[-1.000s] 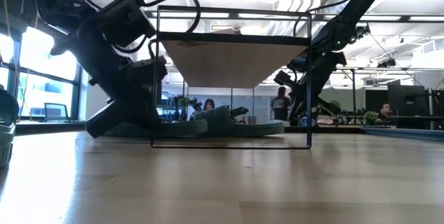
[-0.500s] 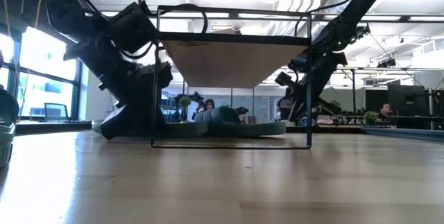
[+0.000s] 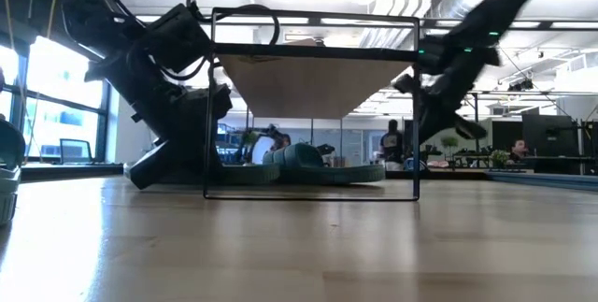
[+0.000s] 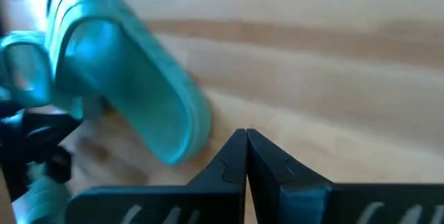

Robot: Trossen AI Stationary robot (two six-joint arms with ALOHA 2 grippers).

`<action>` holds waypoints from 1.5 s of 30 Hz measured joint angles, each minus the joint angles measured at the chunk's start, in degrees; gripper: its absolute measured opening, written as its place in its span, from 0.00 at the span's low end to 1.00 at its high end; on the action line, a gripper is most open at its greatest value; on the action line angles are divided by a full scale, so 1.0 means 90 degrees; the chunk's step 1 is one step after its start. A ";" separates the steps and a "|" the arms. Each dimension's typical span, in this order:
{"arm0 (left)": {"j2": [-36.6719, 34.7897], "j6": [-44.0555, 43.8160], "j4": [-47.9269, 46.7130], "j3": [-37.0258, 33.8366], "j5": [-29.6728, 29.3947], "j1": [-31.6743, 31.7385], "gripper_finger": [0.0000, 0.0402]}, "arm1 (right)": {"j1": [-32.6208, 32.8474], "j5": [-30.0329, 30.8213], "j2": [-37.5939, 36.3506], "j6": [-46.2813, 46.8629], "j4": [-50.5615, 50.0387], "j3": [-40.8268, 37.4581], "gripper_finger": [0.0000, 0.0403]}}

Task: Pick and place slides into the shelf
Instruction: Put the green slide under the shelf

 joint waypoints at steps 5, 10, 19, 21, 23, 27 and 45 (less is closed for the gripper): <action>0.0000 0.0006 0.0002 0.0000 0.0077 0.0000 0.00 | 0.0554 -0.0113 -0.0993 0.1225 0.2103 -0.1498 0.00; 0.0000 0.0051 0.0004 0.0000 0.0153 0.0000 0.00 | 0.1387 0.0682 -0.1209 0.1659 0.2506 -0.1751 0.00; 0.0000 0.0311 0.0012 0.0000 0.0189 0.0000 0.00 | 0.2049 0.0538 -0.0008 0.1949 0.3910 -0.1755 0.00; 0.0000 0.0315 0.0012 0.0000 0.0212 0.0000 0.00 | 0.2057 0.0409 0.0291 0.2091 0.4204 -0.1764 0.00; -0.0002 0.0317 0.0009 0.0000 0.0227 0.0000 0.00 | 0.2057 0.0386 0.0503 0.2239 0.4635 -0.1880 0.00; 0.0000 0.0314 0.0005 0.0000 0.0289 0.0000 0.00 | 0.2051 0.0476 0.0708 0.2690 0.5652 -0.2149 0.00; 0.0000 0.0314 0.0017 0.0000 0.0265 0.0000 0.00 | 0.2312 0.0895 0.0916 0.3631 0.5745 -0.2285 0.00</action>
